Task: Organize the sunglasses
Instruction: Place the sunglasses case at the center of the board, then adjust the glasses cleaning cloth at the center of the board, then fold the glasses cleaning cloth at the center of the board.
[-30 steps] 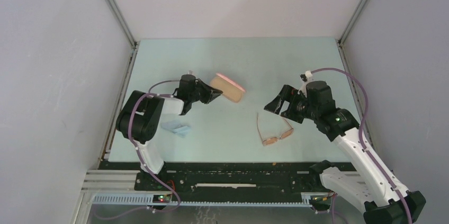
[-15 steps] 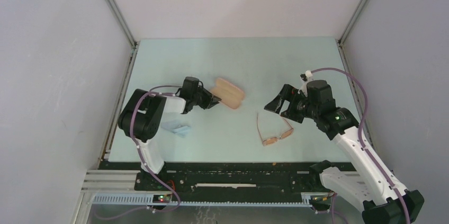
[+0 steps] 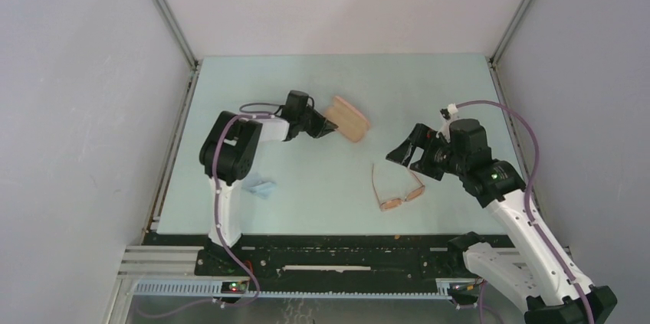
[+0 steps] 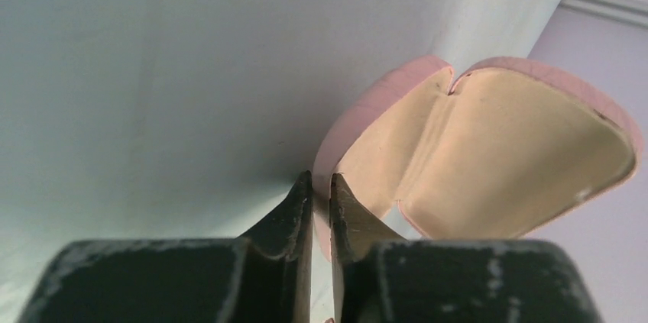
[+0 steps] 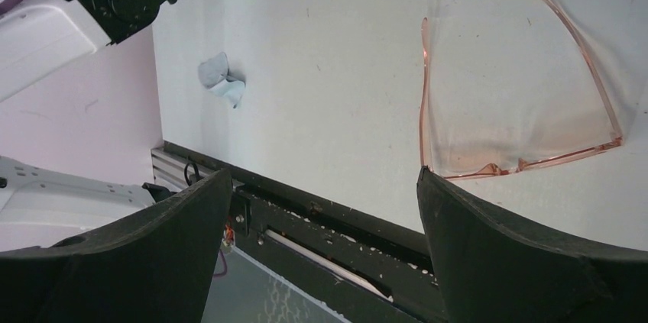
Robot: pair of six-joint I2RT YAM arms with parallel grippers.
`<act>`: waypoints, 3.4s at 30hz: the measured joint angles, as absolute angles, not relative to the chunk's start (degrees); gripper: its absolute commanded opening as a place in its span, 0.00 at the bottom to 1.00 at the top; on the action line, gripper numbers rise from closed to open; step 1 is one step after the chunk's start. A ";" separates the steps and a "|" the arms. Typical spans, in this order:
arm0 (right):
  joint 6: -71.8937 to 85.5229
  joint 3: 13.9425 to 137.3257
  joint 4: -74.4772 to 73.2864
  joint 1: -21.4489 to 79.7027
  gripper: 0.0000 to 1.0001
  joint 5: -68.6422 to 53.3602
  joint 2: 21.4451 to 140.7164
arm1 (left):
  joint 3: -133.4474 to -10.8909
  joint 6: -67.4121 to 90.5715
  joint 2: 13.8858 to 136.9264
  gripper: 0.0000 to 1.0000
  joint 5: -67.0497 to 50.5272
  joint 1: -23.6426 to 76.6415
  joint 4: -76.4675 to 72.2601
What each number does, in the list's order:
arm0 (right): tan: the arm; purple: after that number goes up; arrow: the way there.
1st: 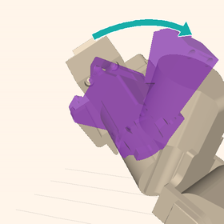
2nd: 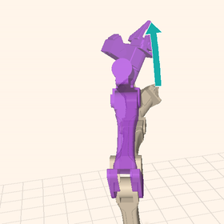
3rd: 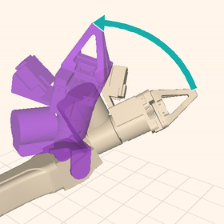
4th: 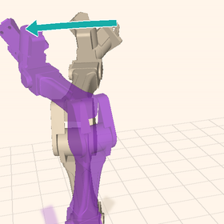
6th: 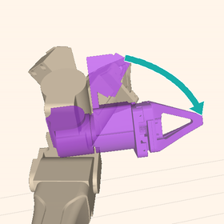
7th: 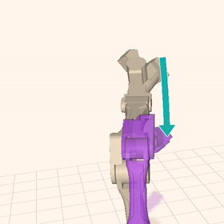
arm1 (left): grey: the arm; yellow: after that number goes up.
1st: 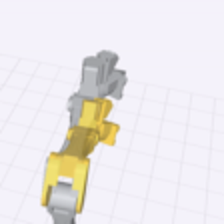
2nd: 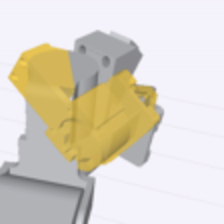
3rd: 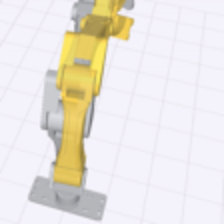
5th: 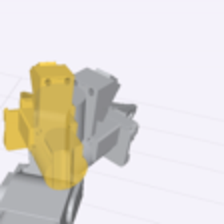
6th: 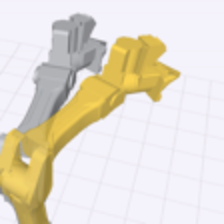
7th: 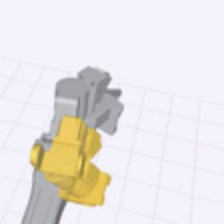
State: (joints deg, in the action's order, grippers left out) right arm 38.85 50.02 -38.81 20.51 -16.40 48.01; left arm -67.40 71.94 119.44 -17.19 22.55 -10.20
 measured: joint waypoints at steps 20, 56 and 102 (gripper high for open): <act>38.87 50.02 -39.11 18.39 0.99 -19.20 47.03 | -73.71 62.63 114.63 0.68 -15.31 26.46 4.38; 37.63 49.34 -34.11 19.92 0.99 -21.47 50.39 | -33.69 51.03 71.99 0.00 13.72 9.34 29.74; 37.85 66.24 -23.81 52.80 0.51 -1.52 98.24 | -34.22 45.04 65.14 0.42 -2.39 23.05 26.30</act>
State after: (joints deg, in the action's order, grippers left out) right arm 37.85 66.24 -23.81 52.80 -1.52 98.24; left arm -34.22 45.04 65.14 -2.39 23.05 26.30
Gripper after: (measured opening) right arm 0.524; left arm 0.427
